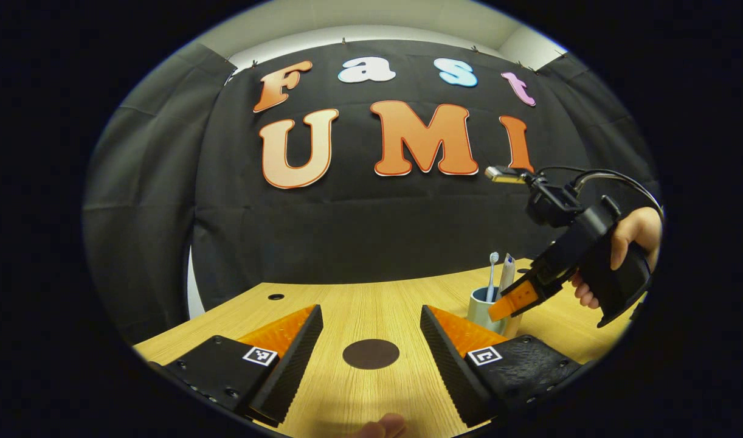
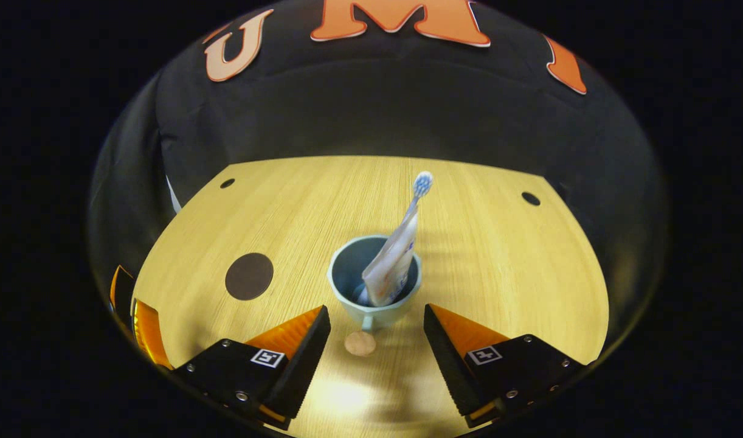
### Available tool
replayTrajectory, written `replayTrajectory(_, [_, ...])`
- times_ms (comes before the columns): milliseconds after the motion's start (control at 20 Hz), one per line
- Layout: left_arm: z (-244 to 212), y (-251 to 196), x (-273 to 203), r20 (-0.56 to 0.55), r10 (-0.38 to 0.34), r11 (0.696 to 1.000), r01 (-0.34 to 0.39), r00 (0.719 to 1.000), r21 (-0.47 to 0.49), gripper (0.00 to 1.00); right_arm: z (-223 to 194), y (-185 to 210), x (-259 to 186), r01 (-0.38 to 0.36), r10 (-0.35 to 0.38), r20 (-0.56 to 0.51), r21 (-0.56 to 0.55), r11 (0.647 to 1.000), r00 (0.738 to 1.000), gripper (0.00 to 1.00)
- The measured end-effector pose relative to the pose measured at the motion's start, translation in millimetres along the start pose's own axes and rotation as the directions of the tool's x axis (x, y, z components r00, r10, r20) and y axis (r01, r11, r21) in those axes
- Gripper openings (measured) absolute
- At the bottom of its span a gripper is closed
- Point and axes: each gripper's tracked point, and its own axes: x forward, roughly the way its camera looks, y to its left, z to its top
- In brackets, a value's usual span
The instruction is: Put the toothbrush and toothpaste on the desktop into the cup, then pick up the cup and place it on the coaster on the desktop.
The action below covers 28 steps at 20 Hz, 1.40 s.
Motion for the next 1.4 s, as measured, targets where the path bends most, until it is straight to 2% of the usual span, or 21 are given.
replayTrajectory(150, [-2.3,-4.2,-3.9,-0.008,-0.012,1.000,0.011,1.000,-0.014,0.98,-9.6,0.0,17.1,0.025,-0.021,-0.102,0.030,0.999,0.995,0.88])
replayTrajectory(250, [-3.0,-5.9,-3.8,-0.013,-0.020,1.000,0.019,1.000,-0.013,0.98,-13.6,0.0,23.4,0.037,-0.027,-0.148,0.062,0.997,0.989,0.82])
replayTrajectory(300, [-3.3,-6.5,-3.8,-0.010,-0.024,1.000,0.024,1.000,-0.015,0.98,-15.7,2.7,25.0,0.033,-0.018,-0.169,0.085,0.996,0.985,0.75])
replayTrajectory(500, [-8.3,-13.3,-4.5,-0.029,-0.051,0.998,0.051,0.998,-0.030,0.98,-16.3,-3.5,22.5,0.034,-0.015,-0.184,0.100,0.994,0.983,0.69])
replayTrajectory(650, [-15.7,-16.6,-6.5,-0.058,-0.064,0.997,0.061,0.996,-0.042,0.98,-33.2,-2.2,31.0,0.053,-0.029,-0.219,0.101,0.994,0.975,0.61])
replayTrajectory(800, [-19.5,-18.5,-8.1,-0.073,-0.071,0.997,0.068,0.995,-0.038,0.98,-43.5,0.8,44.7,0.060,-0.037,-0.240,0.089,0.994,0.970,0.44])
replayTrajectory(850, [-20.7,-18.8,-7.8,-0.076,-0.074,0.997,0.071,0.994,-0.034,0.98,-43.5,1.5,44.9,0.060,-0.038,-0.241,0.083,0.995,0.970,0.42])
replayTrajectory(900, [-20.7,-19.3,-7.4,-0.076,-0.075,0.997,0.072,0.994,-0.032,0.98,-40.6,0.8,43.1,0.063,-0.044,-0.237,0.074,0.995,0.971,0.33])
replayTrajectory(1000, [-21.4,-21.0,-7.4,-0.080,-0.084,0.996,0.082,0.993,-0.037,0.98,-39.2,2.7,39.4,0.069,-0.055,-0.233,0.053,0.996,0.971,0.25])
replayTrajectory(1400, [-26.4,-25.8,-10.4,-0.096,-0.099,0.994,0.095,0.990,-0.049,0.98,-36.7,5.7,35.2,0.059,-0.053,-0.196,0.025,0.998,0.979,0.22])
